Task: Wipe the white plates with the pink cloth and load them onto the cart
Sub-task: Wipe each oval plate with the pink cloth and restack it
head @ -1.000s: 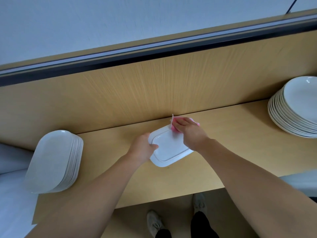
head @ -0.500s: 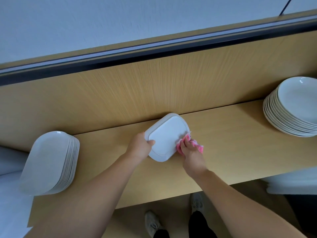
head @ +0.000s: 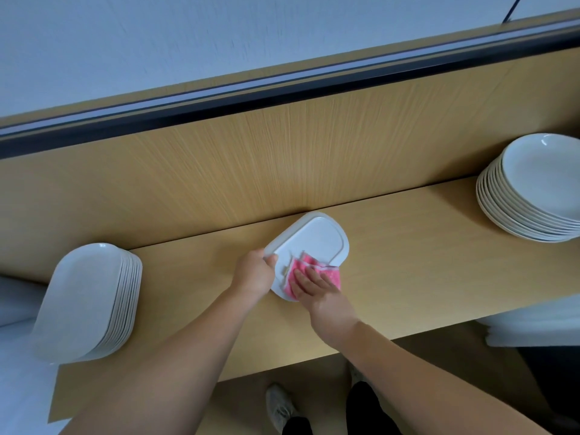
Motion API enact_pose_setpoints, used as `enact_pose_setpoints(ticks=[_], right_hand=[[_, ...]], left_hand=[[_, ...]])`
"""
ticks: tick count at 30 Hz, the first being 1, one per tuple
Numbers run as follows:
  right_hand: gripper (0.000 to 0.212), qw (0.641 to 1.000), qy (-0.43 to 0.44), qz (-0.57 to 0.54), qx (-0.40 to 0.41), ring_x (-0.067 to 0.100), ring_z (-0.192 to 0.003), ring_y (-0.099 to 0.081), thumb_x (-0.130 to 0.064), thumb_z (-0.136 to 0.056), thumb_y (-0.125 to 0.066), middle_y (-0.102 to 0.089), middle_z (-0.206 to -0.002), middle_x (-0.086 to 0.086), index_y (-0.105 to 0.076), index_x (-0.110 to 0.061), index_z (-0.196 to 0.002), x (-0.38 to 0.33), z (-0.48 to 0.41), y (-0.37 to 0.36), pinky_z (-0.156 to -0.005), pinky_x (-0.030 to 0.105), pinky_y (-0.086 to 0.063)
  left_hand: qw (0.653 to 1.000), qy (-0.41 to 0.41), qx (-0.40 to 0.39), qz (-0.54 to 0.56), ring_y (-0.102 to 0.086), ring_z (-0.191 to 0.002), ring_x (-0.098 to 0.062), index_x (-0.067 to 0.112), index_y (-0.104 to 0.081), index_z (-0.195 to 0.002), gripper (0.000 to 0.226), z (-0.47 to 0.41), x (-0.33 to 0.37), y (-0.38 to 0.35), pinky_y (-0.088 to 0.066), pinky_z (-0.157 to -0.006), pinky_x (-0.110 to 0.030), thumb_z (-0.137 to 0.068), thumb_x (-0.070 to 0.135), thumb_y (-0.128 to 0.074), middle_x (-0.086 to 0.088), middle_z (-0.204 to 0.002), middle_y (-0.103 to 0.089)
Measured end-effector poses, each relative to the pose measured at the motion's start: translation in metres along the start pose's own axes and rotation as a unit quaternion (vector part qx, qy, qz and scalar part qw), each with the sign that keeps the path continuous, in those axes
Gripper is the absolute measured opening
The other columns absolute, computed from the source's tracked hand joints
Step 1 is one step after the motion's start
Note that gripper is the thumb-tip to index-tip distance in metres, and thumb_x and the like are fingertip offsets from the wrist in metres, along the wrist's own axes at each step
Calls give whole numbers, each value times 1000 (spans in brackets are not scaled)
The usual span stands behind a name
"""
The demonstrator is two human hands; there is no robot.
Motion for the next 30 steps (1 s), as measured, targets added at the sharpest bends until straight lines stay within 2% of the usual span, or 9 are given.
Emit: enact_pose_setpoints(ticks=[4, 7, 15, 17, 20, 23, 25, 27, 30], right_hand=[[82, 999, 52, 9, -5, 34, -117, -61, 6, -41, -81, -65, -127, 6, -70, -17, -119, 11, -15, 10, -93, 54, -47], [87, 996, 67, 21, -50, 31, -128, -52, 6, -51, -74, -55, -140, 0, -60, -23, -132, 24, -18, 9, -99, 57, -42], [64, 998, -15, -44, -49, 30, -145, -26, -13, -86, -24, -29, -157, -5, -43, -27, -145, 76, -34, 18, -113, 50, -21], [63, 996, -42, -53, -57, 26, -148, -14, -7, -91, -31, -17, -160, -10, -32, -33, -149, 91, -38, 18, -117, 46, -15], [64, 995, -72, -52, -48, 22, -147, -16, -2, -94, -41, -17, -161, -9, -32, -33, -150, 108, -42, 24, -112, 41, -27], [37, 989, -119, -87, -16, 20, -108, -53, -31, -100, -47, -58, -128, 0, -51, -34, -137, 117, -43, 39, -81, 30, -43], [22, 989, -110, -101, 16, 16, -74, -46, -40, -95, -52, -60, -87, -6, -65, -33, -110, 117, -40, 48, -63, 31, -35], [13, 980, -120, -151, 56, 17, -68, -39, -26, -92, -52, -52, -76, -5, -63, -21, -89, 120, -39, 58, -57, 30, -29], [21, 967, -123, -205, 92, 23, -68, -44, 2, -90, -41, -49, -81, 5, -59, -8, -85, 120, -38, 80, -54, 28, -34]], left_hand=[[1000, -16, -25, 8, -64, -87, -25, 7, -64, -118, 29, 5, 5, -5, -51, -79, -29, -98, 22, -49, -7, -95, -68], [999, -20, -33, 27, -62, -72, -22, 14, -69, -107, 22, 4, 3, -3, -58, -75, -44, -95, 23, -51, -1, -77, -65], [998, 0, -42, 41, -67, -84, -27, 12, -66, -102, 17, 5, -2, -2, -58, -77, -45, -94, 22, -56, -5, -87, -67], [999, 0, -35, 41, -67, -83, -28, 11, -65, -97, 15, 6, -2, -2, -58, -77, -44, -93, 23, -56, -4, -84, -65], [999, 6, -31, 40, -67, -82, -28, 11, -64, -98, 16, 8, 0, -1, -58, -77, -41, -94, 25, -55, -5, -87, -66], [998, 15, -34, 48, -67, -84, -28, 13, -64, -99, 18, 9, 1, -1, -58, -76, -42, -93, 26, -55, -7, -91, -67], [996, 20, -42, 72, -67, -86, -26, 14, -64, -100, 19, 13, 4, 2, -59, -77, -44, -91, 28, -55, -7, -93, -67], [993, 21, -55, 101, -66, -85, -24, 14, -64, -101, 23, 16, 7, 4, -59, -75, -41, -88, 31, -56, -6, -95, -68], [993, -1, -56, 104, -57, -75, -19, 12, -61, -100, 21, 26, 18, 13, -46, -62, -30, -89, 30, -57, -2, -88, -63]])
Point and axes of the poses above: each hand's wrist, its own z-axis away from the middle knuckle, its own y-axis out of the back of the hand, x = y × z, the point moved 5 cm from there along -z, towards the middle knuckle
